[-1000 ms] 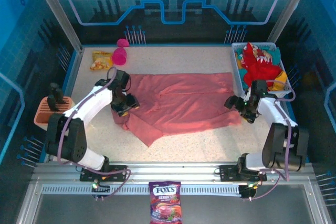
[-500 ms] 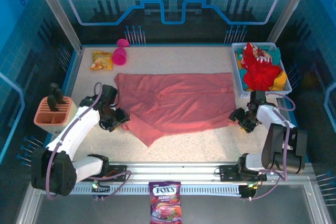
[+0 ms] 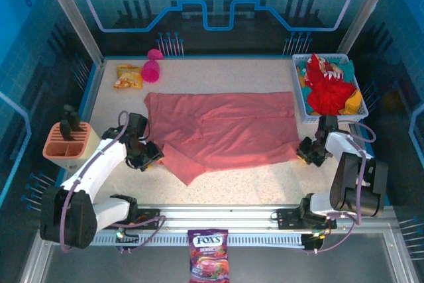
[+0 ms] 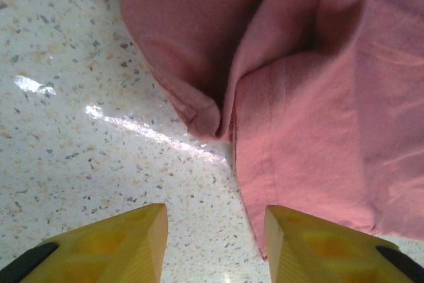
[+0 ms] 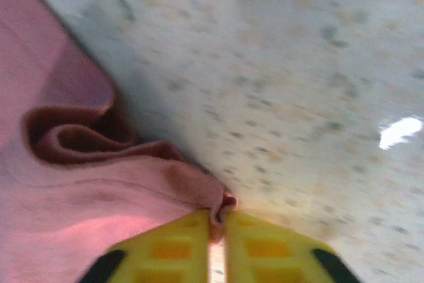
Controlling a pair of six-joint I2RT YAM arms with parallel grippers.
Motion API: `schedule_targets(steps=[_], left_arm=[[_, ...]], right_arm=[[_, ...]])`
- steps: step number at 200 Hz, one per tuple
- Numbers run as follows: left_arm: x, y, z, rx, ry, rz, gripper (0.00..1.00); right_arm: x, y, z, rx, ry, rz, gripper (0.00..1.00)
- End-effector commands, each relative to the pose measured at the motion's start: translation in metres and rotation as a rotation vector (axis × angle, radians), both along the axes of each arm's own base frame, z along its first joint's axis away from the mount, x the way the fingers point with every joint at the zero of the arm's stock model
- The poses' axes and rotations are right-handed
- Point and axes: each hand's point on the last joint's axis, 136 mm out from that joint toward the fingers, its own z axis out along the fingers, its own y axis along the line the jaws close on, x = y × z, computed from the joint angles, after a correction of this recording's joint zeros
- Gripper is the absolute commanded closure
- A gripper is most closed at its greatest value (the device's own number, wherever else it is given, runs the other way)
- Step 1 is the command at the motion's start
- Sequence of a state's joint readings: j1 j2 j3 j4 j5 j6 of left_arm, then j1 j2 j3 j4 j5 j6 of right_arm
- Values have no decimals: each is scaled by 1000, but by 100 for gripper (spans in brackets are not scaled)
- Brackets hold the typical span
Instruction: Fold and stack the t-shirts
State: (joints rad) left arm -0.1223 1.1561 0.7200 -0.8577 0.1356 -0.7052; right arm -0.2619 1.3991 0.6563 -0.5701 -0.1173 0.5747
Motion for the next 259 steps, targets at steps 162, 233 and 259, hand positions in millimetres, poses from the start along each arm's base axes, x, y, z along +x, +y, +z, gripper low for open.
schedule_targets(steps=[162,233,259], left_arm=[[16,-45,-50,-101,-22,66,62],[21,-77,-44,-90,-30,17,100],[22,-81,-39,-52,-8,-24,100]], right_arm=[[38,3,19,117,-155,20,100],[36,1,17,127,-157,13,100],[37,2,17,136,-159,15,100]])
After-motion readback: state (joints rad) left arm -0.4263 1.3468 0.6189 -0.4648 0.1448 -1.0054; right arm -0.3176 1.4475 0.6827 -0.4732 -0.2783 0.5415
